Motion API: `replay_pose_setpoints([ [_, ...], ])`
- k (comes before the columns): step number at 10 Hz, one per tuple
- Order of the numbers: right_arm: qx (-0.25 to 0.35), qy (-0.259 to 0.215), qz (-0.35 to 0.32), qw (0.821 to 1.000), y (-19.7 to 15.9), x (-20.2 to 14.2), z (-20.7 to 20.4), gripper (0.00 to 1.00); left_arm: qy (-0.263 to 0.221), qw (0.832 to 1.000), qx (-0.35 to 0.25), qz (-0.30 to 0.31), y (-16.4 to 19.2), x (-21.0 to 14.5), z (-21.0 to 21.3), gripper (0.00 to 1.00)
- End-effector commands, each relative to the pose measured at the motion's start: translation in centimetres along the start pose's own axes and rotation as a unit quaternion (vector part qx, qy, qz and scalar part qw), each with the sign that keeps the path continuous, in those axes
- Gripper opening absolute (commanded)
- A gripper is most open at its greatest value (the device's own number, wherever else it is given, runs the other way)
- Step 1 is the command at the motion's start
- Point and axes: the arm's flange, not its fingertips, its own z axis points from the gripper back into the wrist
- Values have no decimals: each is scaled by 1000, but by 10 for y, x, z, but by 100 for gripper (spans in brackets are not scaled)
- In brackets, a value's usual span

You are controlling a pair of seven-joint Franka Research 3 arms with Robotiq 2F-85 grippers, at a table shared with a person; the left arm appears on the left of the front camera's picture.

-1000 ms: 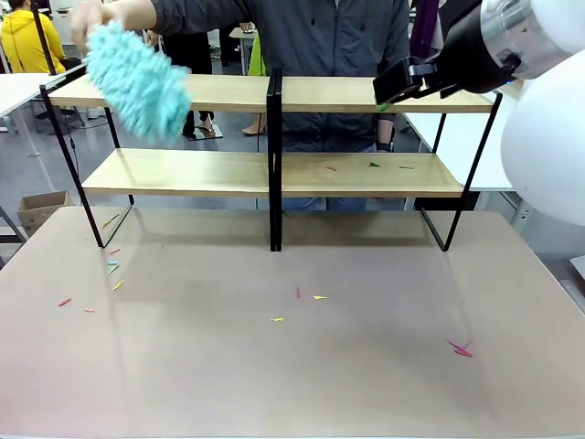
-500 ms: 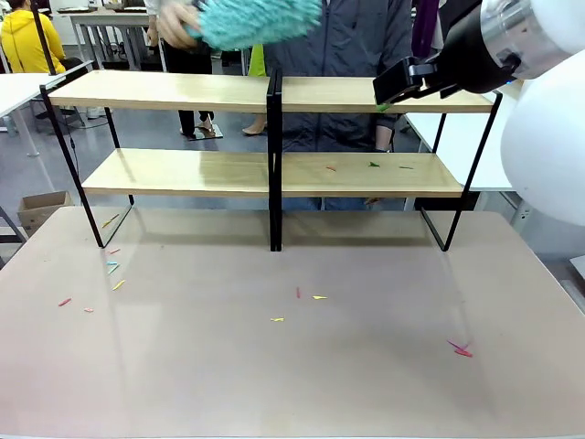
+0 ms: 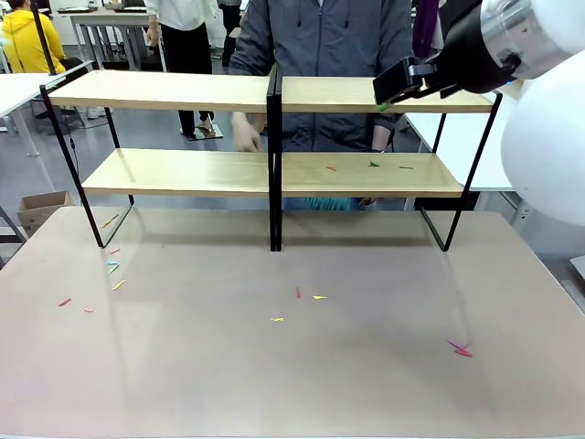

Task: Clean the shelves.
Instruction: Clean another randomly selected level of the Shelf with the Duster.

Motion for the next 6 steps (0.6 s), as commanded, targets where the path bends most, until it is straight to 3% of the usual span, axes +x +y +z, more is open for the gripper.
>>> replay_pose_setpoints([
  [1, -1, -1, 0, 1000, 0, 0, 0, 100, 159, 973, -7, -165, -30, -20, -62, 13],
  [3, -1, -1, 0, 1000, 0, 0, 0, 100, 283, 927, -45, -242, -46, -37, -95, 13],
  [5, -1, -1, 0, 1000, 0, 0, 0, 100, 389, 875, -81, -276, -59, -47, -133, 13],
  [6, -1, -1, 0, 1000, 0, 0, 0, 100, 416, 870, -12, -266, -59, -48, -149, 13],
])
